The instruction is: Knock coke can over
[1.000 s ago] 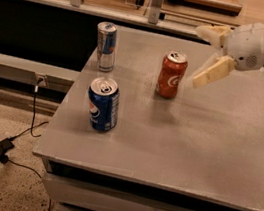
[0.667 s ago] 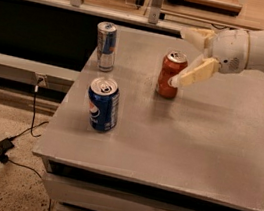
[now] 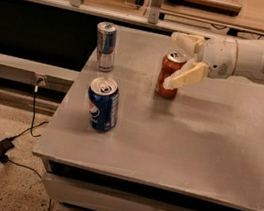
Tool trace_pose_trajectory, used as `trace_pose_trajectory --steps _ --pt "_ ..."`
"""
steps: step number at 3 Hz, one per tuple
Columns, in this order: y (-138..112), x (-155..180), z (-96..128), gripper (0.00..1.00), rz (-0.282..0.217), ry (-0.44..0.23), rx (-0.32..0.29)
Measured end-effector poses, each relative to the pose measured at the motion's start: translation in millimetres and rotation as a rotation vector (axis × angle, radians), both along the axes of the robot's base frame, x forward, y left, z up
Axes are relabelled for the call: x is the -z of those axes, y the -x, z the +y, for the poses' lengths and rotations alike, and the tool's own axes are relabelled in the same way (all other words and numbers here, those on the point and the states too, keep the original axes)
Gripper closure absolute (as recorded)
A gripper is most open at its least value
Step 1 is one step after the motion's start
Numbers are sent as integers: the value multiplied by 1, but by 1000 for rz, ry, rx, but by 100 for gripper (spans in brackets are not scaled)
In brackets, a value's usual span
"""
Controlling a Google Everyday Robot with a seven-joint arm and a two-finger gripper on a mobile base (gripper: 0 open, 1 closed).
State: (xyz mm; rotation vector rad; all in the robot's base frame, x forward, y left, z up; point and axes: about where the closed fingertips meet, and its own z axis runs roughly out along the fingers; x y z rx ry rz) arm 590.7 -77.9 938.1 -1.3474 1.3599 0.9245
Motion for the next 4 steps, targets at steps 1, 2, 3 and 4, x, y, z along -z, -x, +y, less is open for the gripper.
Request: trace_pose_trajectory --steps 1,2,3,4 --pt "-5 12 -10 0 18 10 38" --pt "-9 28 -23 0 30 11 74" --pt "-12 49 -29 0 83 -32 99" --pt "-11 60 -21 0 124 -82 90"
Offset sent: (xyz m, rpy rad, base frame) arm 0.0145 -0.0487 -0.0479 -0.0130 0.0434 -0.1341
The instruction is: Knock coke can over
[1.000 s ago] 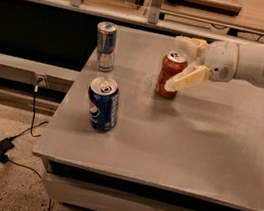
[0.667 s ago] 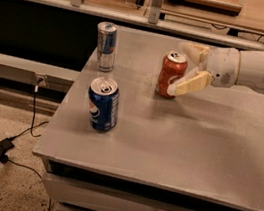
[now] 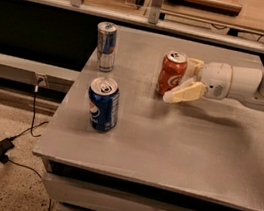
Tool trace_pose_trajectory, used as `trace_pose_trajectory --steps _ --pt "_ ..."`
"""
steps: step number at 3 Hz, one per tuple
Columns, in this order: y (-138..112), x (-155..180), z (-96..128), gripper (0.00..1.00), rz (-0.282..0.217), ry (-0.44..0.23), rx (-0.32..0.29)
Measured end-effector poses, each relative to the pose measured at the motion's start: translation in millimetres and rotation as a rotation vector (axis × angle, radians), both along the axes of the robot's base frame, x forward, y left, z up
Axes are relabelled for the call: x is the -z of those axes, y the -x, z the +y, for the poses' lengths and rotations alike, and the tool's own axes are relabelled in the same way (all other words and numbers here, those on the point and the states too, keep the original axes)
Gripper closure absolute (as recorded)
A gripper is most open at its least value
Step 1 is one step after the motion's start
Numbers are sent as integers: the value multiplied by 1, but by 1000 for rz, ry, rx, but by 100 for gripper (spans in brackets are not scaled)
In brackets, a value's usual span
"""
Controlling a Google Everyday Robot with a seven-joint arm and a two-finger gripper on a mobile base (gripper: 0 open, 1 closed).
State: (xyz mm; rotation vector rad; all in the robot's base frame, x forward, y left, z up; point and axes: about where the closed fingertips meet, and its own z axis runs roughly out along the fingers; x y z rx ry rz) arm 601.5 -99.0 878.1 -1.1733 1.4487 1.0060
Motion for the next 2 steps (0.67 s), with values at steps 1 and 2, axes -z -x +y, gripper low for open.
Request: trace_pose_trajectory --steps 1,2 --pt "1 9 12 0 10 -66 -10" --pt "1 8 16 25 10 -67 -17"
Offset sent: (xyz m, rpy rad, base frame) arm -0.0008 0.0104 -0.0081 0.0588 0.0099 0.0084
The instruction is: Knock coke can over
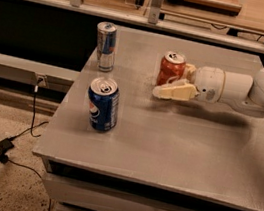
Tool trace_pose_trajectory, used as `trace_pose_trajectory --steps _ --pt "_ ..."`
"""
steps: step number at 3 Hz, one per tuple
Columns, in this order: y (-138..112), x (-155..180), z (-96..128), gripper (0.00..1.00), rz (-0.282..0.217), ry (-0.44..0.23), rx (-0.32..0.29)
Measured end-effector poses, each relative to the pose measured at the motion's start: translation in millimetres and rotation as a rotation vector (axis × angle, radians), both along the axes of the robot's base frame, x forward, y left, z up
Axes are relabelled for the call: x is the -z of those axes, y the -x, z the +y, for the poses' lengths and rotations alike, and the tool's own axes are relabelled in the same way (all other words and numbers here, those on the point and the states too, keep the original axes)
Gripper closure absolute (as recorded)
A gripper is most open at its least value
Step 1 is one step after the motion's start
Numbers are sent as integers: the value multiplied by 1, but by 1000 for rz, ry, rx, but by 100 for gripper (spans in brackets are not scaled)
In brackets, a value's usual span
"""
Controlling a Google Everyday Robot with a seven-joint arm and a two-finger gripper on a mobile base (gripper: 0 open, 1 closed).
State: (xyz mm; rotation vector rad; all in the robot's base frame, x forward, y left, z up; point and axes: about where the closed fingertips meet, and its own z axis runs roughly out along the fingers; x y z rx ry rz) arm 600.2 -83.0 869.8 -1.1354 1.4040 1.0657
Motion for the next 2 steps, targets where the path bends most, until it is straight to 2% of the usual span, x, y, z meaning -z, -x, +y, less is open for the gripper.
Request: trace_pose_trajectory --steps 2 --pt "0 -1 4 72 -1 -5 -7"
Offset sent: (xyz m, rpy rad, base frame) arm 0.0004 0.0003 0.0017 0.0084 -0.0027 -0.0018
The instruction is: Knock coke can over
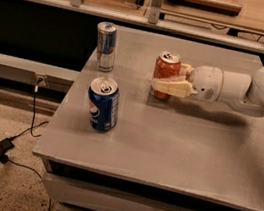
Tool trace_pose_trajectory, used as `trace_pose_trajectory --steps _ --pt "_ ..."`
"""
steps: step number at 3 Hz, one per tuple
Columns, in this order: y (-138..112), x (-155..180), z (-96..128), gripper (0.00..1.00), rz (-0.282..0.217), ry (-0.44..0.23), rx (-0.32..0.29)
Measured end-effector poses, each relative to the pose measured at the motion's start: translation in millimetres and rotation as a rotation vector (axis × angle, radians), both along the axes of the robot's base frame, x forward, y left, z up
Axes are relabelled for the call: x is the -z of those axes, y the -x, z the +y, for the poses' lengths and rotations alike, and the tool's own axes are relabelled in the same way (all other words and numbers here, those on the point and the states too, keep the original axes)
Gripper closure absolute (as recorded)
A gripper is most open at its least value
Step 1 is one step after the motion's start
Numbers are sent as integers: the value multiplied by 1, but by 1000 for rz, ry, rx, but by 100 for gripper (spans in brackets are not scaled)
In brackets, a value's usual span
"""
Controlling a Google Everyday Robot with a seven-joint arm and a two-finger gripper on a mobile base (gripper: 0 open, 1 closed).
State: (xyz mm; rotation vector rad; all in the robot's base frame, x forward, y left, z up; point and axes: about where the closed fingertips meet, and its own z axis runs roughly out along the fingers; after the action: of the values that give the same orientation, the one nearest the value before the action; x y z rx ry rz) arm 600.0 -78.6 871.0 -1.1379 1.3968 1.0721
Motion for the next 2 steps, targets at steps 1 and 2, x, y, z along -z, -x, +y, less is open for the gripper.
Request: trace_pose_trajectory --steps 1,2 --pt "-2 -18 -1 95 -39 11 6" --pt "-3 -33 -8 100 -94 155 71"
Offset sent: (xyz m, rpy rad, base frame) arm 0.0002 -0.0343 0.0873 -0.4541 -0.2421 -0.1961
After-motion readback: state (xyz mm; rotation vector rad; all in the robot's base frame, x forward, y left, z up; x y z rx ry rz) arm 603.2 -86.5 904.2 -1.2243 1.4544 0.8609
